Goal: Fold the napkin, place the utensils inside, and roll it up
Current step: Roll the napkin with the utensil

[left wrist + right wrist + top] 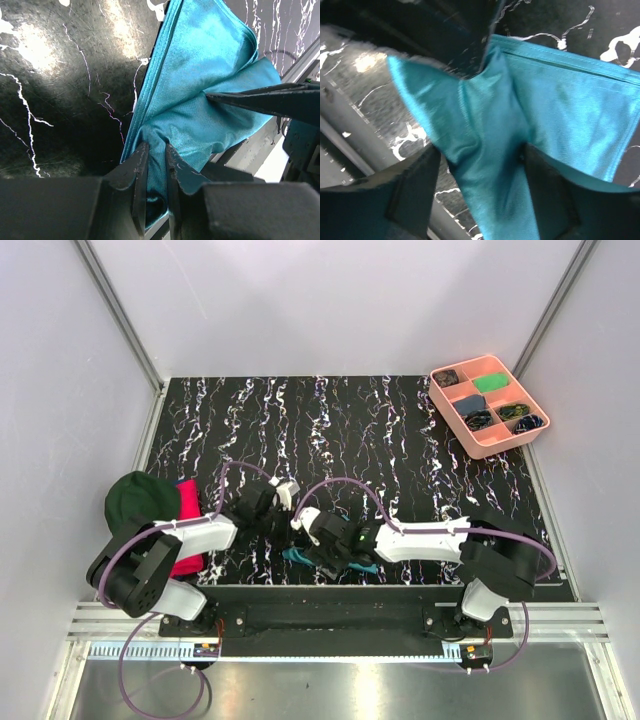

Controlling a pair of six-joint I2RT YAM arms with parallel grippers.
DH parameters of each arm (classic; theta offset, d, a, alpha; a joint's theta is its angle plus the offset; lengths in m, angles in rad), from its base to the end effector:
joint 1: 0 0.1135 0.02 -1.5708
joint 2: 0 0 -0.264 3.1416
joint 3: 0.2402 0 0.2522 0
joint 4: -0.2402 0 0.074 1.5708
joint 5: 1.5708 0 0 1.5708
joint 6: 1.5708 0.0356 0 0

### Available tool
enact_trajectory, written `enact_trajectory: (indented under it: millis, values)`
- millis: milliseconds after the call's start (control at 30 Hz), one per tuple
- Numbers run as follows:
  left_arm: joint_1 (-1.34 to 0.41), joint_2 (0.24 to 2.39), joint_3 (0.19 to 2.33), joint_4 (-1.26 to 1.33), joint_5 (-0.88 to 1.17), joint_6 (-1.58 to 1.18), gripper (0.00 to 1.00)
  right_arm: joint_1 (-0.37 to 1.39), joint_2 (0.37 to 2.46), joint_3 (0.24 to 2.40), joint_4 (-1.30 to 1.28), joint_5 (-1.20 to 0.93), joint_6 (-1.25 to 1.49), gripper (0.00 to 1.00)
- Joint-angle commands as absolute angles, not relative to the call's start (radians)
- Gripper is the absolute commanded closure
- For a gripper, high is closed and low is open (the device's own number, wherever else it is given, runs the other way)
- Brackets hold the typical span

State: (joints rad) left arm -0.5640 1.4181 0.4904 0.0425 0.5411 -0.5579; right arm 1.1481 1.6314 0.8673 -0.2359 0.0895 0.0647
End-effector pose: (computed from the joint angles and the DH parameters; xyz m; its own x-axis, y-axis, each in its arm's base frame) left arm 0.1938 -0.1443 0.1335 -0.9435 0.0598 -0.3261 0.2762 0.6857 -0.6734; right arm 0.1315 0.2846 0.1587 -0.4019 -0.7365 -0.5440 -0.8643 0.5013 -0.0401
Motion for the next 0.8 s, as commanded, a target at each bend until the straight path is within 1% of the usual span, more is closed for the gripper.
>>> enact_trajectory:
  millis: [0, 33, 100, 133, 233, 267, 367, 433, 533, 767]
  values:
    - [-0.568, 1.417, 0.523, 0.006, 0.499, -0.545, 0.71, 1.157, 1.666, 0.913, -0.259, 0.152, 0.089, 0.35]
    - [-0.566, 1.408, 0.529, 0.002, 0.494, -0.543, 0.66, 1.158, 1.669, 0.913, -0.264, 0.149, 0.097, 0.44]
    - [-0.558, 1.396, 0.549, -0.028, 0.476, -0.535, 0.58, 1.157, 1.671, 0.91, -0.265, 0.137, 0.11, 0.49]
    - [-0.546, 1.379, 0.555, -0.035, 0.471, -0.532, 0.51, 1.158, 1.674, 0.908, -0.265, 0.13, 0.113, 0.52]
    - [-0.502, 1.342, 0.568, -0.063, 0.459, -0.526, 0.36, 1.157, 1.68, 0.907, -0.267, 0.083, 0.121, 0.57]
    - [-0.491, 1.332, 0.566, -0.075, 0.457, -0.523, 0.34, 1.155, 1.681, 0.907, -0.27, 0.071, 0.123, 0.59]
    - [-0.462, 1.287, 0.552, -0.1, 0.407, -0.52, 0.29, 1.146, 1.69, 0.908, -0.276, -0.023, 0.133, 0.61]
    - [-0.456, 1.249, 0.54, -0.107, 0.377, -0.525, 0.28, 1.126, 1.686, 0.904, -0.279, -0.063, 0.146, 0.61]
    - [-0.453, 1.181, 0.491, -0.089, 0.341, -0.538, 0.28, 1.066, 1.683, 0.9, -0.284, -0.184, 0.169, 0.61]
    - [-0.454, 0.982, 0.355, 0.047, 0.389, -0.552, 0.28, 0.963, 1.729, 0.926, -0.284, -0.438, 0.199, 0.61]
